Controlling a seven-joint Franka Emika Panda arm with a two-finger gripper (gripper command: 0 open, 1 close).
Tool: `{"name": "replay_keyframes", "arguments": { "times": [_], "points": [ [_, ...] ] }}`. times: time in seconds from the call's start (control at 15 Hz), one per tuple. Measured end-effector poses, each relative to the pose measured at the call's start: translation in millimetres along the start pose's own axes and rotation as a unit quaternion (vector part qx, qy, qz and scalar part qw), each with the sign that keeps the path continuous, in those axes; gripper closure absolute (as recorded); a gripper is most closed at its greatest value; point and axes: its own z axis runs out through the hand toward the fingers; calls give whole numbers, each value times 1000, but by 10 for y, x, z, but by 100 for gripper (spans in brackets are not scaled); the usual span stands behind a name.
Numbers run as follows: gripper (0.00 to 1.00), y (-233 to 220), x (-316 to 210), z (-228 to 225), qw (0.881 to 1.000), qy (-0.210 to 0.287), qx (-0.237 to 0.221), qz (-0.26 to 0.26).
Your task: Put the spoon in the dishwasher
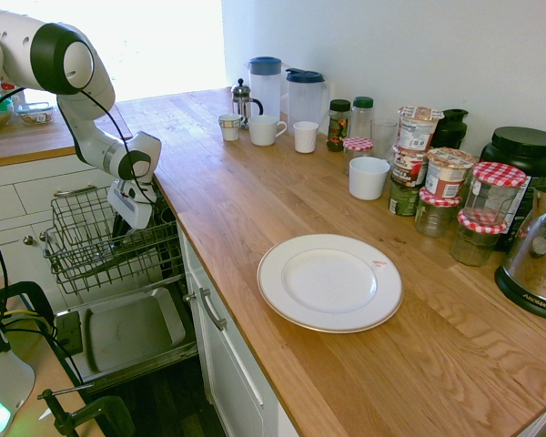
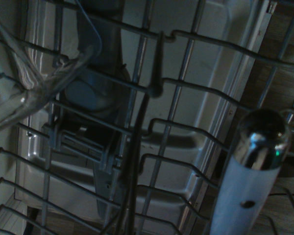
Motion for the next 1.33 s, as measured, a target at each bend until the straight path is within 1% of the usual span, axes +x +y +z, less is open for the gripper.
{"name": "replay_keyframes", "arguments": {
  "times": [0.47,0.8,0.93,1.13,1.33],
  "points": [
    [0,-1,4,-17,1000,1,1,-6],
    [0,6,-57,-180,1000,11,13,-9],
    [0,105,-239,-297,999,26,20,-12],
    [0,356,-651,-461,998,51,35,-12],
    [0,705,-925,-817,995,83,58,2]
  ]
}}
